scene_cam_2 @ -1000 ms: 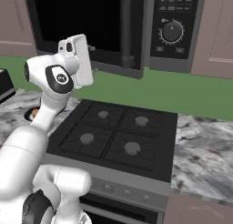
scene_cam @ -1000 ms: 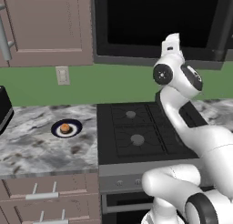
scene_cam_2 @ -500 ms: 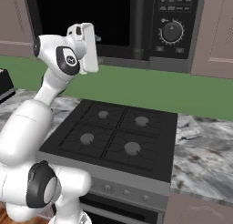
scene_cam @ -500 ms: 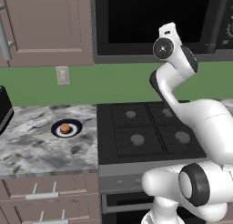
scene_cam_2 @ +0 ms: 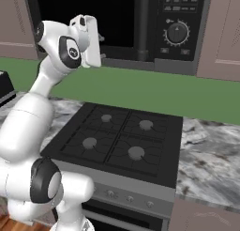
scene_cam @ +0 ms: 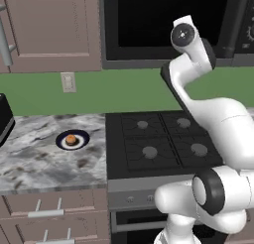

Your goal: Remove the tangerine from the bowl and place it on the small plate. Then place the bowl with only the shrimp in the microwave, close the door, and press the start button to microwave the shrimp.

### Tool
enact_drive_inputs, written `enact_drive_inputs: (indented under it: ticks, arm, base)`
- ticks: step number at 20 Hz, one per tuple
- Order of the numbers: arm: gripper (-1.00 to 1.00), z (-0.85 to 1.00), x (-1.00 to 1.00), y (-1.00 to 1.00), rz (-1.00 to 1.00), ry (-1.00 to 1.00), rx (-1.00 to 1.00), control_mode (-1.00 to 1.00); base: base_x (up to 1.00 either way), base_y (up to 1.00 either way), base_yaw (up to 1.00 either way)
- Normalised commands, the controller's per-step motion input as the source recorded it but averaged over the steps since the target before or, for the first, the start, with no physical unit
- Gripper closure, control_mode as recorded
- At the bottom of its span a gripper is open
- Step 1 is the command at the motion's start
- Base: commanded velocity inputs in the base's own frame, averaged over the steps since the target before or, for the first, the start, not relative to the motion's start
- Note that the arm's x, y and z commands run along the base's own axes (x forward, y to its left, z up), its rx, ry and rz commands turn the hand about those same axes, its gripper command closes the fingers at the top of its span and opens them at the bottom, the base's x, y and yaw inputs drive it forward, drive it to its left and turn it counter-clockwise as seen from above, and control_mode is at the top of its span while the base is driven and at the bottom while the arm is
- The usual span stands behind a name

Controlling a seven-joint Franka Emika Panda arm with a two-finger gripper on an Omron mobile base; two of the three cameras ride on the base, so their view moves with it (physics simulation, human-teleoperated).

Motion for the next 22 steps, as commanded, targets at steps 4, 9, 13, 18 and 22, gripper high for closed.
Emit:
enact_drive_inputs:
  ticks: [4,9,13,18,22]
  arm:
    - [-1.0,0.0,-0.97,-0.08,0.09,-0.09,0.05,-1.0]
    - [-1.0,0.0,-1.0,-0.22,0.09,-0.1,0.13,-1.0]
    - [-1.0,0.0,-1.0,-0.54,0.06,-0.02,0.25,-1.0]
    - [-1.0,0.0,-1.0,-0.97,0.03,-0.02,0.37,-1.0]
    - [-1.0,-0.04,-0.83,-0.96,0.08,-0.08,0.38,-1.0]
  base:
    - [0.0,0.0,0.0]
    - [0.0,0.0,0.0]
    - [0.0,0.0,0.0]
    - [0.0,0.0,0.0]
    - [0.0,0.0,0.0]
